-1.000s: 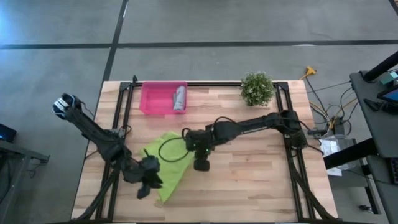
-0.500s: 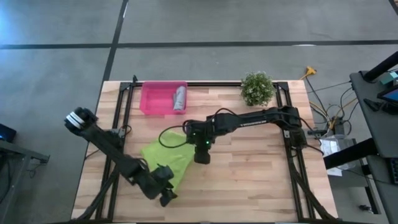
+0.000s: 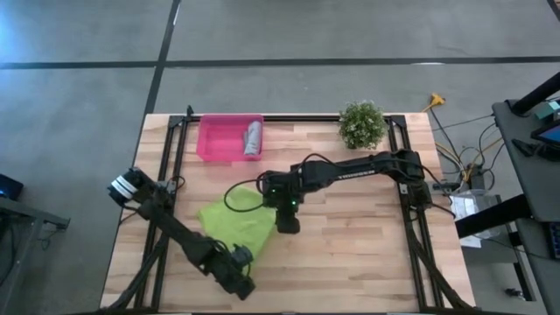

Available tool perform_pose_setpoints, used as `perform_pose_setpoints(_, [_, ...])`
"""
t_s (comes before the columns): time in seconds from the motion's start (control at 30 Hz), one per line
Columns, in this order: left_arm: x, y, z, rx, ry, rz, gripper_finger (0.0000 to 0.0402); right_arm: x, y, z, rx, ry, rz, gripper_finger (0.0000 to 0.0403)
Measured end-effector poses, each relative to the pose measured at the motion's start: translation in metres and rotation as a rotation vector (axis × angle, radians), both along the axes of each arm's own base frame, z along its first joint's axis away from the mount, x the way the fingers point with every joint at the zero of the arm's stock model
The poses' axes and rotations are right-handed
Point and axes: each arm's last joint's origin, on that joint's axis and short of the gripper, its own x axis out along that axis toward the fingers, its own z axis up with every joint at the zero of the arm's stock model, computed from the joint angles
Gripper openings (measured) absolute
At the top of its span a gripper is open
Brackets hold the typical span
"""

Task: Roll microfiber towels into tight, uniform cylinder then place into a basket
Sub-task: Roll the green microfiber cloth

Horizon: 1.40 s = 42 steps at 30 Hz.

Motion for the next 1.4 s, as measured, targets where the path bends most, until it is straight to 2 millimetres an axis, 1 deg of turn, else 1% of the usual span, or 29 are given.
perform_pose_setpoints(0.1, [-0.004, 0.002, 0.003, 0.014, 0.039, -0.012, 0.0269, -0.001, 0.0, -0.001, -0.004, 0.009, 0.016, 0.0009])
perform_pose_setpoints(0.17, [-0.007, 0.004, 0.007, 0.024, 0.061, -0.013, 0.0254, -0.002, 0.0, -0.001, -0.008, 0.013, 0.021, 0.0009])
perform_pose_setpoints(0.33, [-0.017, 0.01, 0.017, 0.049, 0.122, -0.029, 0.0203, -0.004, -0.001, -0.002, -0.018, 0.027, 0.024, 0.0009])
perform_pose_setpoints(0.4, [-0.019, 0.012, 0.018, 0.062, 0.133, -0.03, 0.018, -0.004, -0.001, -0.002, -0.02, 0.034, 0.027, 0.0009])
perform_pose_setpoints(0.6, [-0.019, 0.011, 0.016, 0.071, 0.132, -0.033, 0.0126, -0.007, -0.003, 0.005, -0.021, 0.023, 0.025, 0.0009])
perform_pose_setpoints(0.77, [-0.019, 0.012, 0.016, 0.074, 0.131, -0.031, 0.0081, -0.011, -0.008, 0.015, -0.023, 0.002, 0.019, 0.0009])
perform_pose_setpoints(0.83, [-0.017, 0.011, 0.017, 0.067, 0.111, -0.028, 0.0064, -0.012, -0.011, 0.019, -0.023, -0.007, 0.012, 0.0009])
perform_pose_setpoints(0.93, [-0.011, 0.007, 0.02, 0.044, 0.028, -0.008, 0.0049, -0.013, -0.016, 0.022, -0.023, -0.014, 0.001, 0.0009])
perform_pose_setpoints(1.03, [-0.006, 0.003, 0.027, 0.034, -0.071, 0.005, 0.0049, -0.013, -0.021, 0.022, -0.023, -0.015, -0.011, 0.0009])
perform_pose_setpoints(1.1, [-0.003, 0.002, 0.033, 0.019, -0.119, 0.02, 0.006, -0.013, -0.024, 0.022, -0.023, -0.014, -0.017, 0.0009])
perform_pose_setpoints(1.27, [-0.002, 0.001, 0.044, 0.014, -0.178, 0.018, 0.0113, -0.011, -0.029, 0.014, -0.021, 0.006, -0.032, 0.0009])
perform_pose_setpoints(1.33, [-0.002, 0.001, 0.045, 0.03, -0.179, 0.001, 0.0139, -0.01, -0.03, 0.013, -0.021, 0.007, -0.034, 0.0009])
perform_pose_setpoints(1.4, [-0.004, 0.003, 0.04, 0.06, -0.15, -0.004, 0.0162, -0.01, -0.03, 0.013, -0.021, 0.003, -0.035, 0.0009])
